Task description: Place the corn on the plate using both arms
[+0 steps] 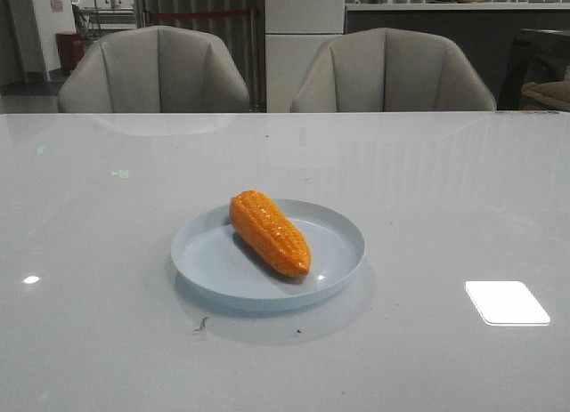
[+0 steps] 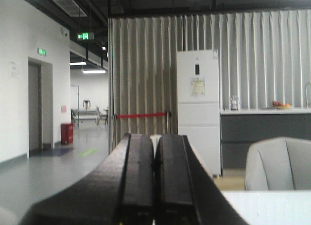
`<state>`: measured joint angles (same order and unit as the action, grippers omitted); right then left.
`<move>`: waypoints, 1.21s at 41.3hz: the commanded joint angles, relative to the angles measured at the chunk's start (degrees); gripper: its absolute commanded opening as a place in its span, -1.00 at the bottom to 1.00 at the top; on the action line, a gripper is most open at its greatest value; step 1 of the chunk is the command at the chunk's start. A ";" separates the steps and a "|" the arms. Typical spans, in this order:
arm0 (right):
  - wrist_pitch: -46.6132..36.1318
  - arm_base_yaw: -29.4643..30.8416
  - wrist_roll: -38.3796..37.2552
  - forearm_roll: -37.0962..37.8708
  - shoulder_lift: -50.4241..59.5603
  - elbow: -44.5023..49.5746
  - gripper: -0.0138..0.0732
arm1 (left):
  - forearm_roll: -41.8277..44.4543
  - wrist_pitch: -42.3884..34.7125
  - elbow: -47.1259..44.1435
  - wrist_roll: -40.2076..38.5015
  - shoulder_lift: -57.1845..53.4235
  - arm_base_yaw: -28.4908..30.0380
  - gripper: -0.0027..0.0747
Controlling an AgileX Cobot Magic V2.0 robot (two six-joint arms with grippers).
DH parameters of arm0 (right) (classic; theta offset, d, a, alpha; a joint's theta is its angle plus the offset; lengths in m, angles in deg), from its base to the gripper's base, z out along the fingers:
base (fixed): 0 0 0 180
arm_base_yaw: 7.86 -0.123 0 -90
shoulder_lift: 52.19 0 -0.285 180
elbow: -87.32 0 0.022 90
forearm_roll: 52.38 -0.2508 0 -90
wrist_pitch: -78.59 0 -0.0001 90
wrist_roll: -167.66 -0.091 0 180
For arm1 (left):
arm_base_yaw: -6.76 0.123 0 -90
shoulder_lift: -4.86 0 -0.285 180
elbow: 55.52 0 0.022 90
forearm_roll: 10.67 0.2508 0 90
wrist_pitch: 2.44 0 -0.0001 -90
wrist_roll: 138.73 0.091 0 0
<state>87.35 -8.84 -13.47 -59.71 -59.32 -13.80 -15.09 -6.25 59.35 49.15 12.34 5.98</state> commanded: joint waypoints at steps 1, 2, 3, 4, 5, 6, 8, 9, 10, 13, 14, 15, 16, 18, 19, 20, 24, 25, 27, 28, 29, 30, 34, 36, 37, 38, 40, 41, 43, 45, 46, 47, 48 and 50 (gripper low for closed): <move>-4.56 0.04 0.33 0.33 1.28 -1.26 -0.55 | 0.21 -4.28 -0.96 -0.71 -1.09 -0.66 -0.68; -4.56 0.04 0.33 0.33 1.28 -1.26 -0.55 | 0.21 -4.28 -1.83 -0.71 -1.07 -0.76 -0.68; -4.56 0.04 0.33 0.33 1.28 -1.26 -0.55 | 0.21 -4.41 -2.66 -0.71 -1.07 -0.77 -0.68; -4.56 0.04 0.33 0.33 1.28 -1.26 -0.55 | 0.21 -4.41 -3.31 -0.71 -1.07 -0.77 -0.68; -4.56 0.04 0.33 0.33 1.28 -1.26 -0.55 | 0.21 -4.41 -4.32 -0.71 -1.07 -0.77 -0.68; -4.56 0.04 0.33 0.33 1.28 -1.26 -0.55 | 0.21 -4.41 -5.10 -0.71 -1.07 -0.77 -0.68; -4.56 0.04 0.33 0.33 1.28 -1.26 -0.55 | 0.21 -4.41 -6.94 -0.71 -1.07 -0.77 -0.68; -4.56 0.04 0.33 0.33 1.28 -1.26 -0.55 | 0.21 -4.41 -8.05 -0.71 -1.07 -0.77 -0.68; -4.56 0.04 0.33 0.33 1.28 -1.26 -0.55 | 0.21 -4.53 -9.14 -0.71 -1.07 -0.77 -0.68; -4.56 0.04 0.33 0.33 1.28 -1.26 -0.55 | 0.21 -5.30 -11.96 -0.71 -1.07 -0.77 -0.68; -4.56 0.04 0.33 0.33 1.28 -1.26 -0.55 | 0.21 -5.57 -13.03 -0.71 -1.07 -0.77 -0.68; -4.56 0.04 0.33 0.33 1.28 -1.26 -0.55 | 0.21 -5.71 -13.75 -0.71 -1.07 -0.77 -0.68; -4.56 0.04 0.33 0.33 1.28 -1.26 -0.55 | 0.21 -5.79 -14.73 -0.71 -1.07 -0.77 -0.68; -4.56 0.04 0.33 0.33 1.28 -1.26 -0.55 | 0.21 -2.92 -14.58 -0.71 -1.07 -0.77 -0.68; -4.56 0.04 0.33 0.33 1.28 -1.26 -0.55 | 0.21 -2.55 -14.58 -0.71 -1.07 -0.77 -0.68; -4.56 0.04 0.33 0.33 1.28 -1.26 -0.55 | 0.21 -2.43 -14.58 -0.71 -1.07 -0.77 -0.68; -4.56 0.04 0.33 0.33 1.28 -1.26 -0.55 | 0.21 -2.15 -14.58 -0.71 -1.07 -0.77 -0.68; -4.56 0.04 0.33 0.33 1.28 -1.26 -0.55 | 0.21 -2.15 -14.58 -0.71 -1.07 -0.77 -0.68; -4.56 0.04 0.33 0.33 1.28 -1.26 -0.55 | 0.21 -2.15 -14.58 -0.71 -1.07 -0.77 -0.68; -4.56 0.04 0.33 0.33 1.28 -1.26 -0.55 | 0.21 -2.15 -14.58 -0.71 -1.07 -0.77 -0.68; -4.56 0.04 0.33 0.33 1.28 -1.26 -0.55 | 0.21 -2.15 -14.58 -0.71 -1.07 -0.77 -0.68; -4.56 0.04 0.33 0.33 1.28 -1.26 -0.55 | 0.21 -2.15 -14.58 -0.71 -1.07 -0.77 -0.68; -4.56 0.04 0.33 0.33 1.28 -1.26 -0.55 | 0.21 -2.15 -14.58 -0.71 -1.07 -0.77 -0.68; -4.56 0.04 0.33 0.33 1.28 -1.26 -0.55 | 0.21 -2.15 -14.58 -0.71 -1.07 -0.77 -0.68; -4.56 0.04 0.33 0.33 1.28 -1.26 -0.55 | 0.21 -2.15 -14.58 -0.71 -1.07 -0.77 -0.68; -4.56 0.04 0.33 0.33 1.28 -1.26 -0.55 | 0.21 -2.15 -14.58 -0.71 -1.07 -0.77 -0.68; -4.56 0.04 0.33 0.33 1.28 -1.26 -0.55 | 0.21 -2.15 -14.58 -0.71 -1.07 -0.77 -0.68; -4.56 0.04 0.33 0.33 1.28 -1.26 -0.55 | 0.21 -2.15 -14.58 -0.71 -1.07 -0.77 -0.68; -4.56 0.04 0.33 0.33 1.28 -1.26 -0.55 | 0.21 -2.15 -14.58 -0.71 -1.07 -0.77 -0.68; -4.56 0.04 0.33 0.33 1.28 -1.26 -0.55 | 0.21 -2.15 -14.58 -0.71 -1.07 -0.77 -0.68; -4.56 0.04 0.33 0.33 1.28 -1.26 -0.55 | 0.21 -2.15 -14.58 -0.71 -1.07 -0.77 -0.68; -4.56 0.04 0.33 0.33 1.28 -1.26 -0.55 | 0.21 -2.15 -14.58 -0.71 -1.07 -0.77 -0.68; -4.56 0.04 0.33 0.33 1.28 -1.26 -0.55 | 0.21 -2.15 -14.58 -0.71 -1.07 -0.77 -0.68; -4.56 0.04 0.33 0.33 1.28 -1.26 -0.55 | 0.21 -2.15 -14.58 -0.71 -1.07 -0.77 -0.68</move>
<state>87.47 -8.84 -13.47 -59.71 -59.32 -13.80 -14.91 -4.02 46.89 49.15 12.34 5.66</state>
